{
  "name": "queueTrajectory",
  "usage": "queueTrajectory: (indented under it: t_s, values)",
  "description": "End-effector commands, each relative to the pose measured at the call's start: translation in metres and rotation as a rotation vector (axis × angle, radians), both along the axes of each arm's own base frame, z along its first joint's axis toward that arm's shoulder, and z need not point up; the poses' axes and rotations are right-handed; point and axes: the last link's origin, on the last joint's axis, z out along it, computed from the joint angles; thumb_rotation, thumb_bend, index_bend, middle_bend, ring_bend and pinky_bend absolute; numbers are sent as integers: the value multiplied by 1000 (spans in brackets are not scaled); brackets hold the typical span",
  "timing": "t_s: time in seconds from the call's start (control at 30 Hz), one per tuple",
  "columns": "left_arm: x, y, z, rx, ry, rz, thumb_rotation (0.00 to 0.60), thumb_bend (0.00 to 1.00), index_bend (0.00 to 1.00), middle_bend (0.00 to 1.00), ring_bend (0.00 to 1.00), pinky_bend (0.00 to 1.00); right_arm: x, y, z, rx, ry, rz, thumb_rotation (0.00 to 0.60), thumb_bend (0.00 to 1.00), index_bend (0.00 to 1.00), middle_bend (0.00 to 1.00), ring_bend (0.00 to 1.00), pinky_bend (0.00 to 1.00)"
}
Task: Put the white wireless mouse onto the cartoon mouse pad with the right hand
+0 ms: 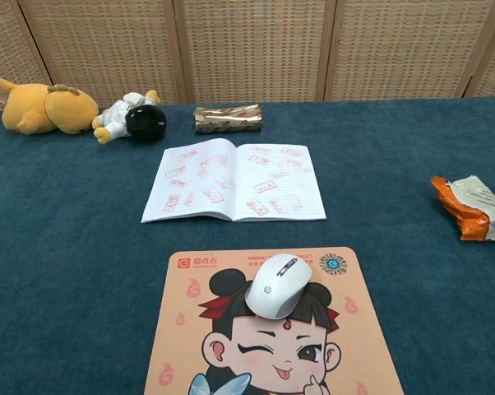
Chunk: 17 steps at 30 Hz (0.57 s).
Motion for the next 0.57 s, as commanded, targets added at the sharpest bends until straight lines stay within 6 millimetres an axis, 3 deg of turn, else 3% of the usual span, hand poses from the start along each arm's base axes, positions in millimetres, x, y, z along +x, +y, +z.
queueTrajectory:
  t_s: [0.03, 0.2, 0.57]
  values:
    - [-1, 1, 0, 0, 3, 5, 600, 58, 0, 0, 0, 0, -8, 9, 10, -19, -3, -15, 600, 0, 0, 0, 0, 0]
    - [-2, 3, -1, 9, 11, 9, 600, 59, 0, 0, 0, 0, -19, 20, 24, -44, -15, -62, 600, 0, 0, 0, 0, 0]
    - [-6, 6, -2, 32, 15, 21, 600, 58, 0, 0, 0, 0, -17, 20, 36, -76, -57, -63, 600, 0, 0, 0, 0, 0]
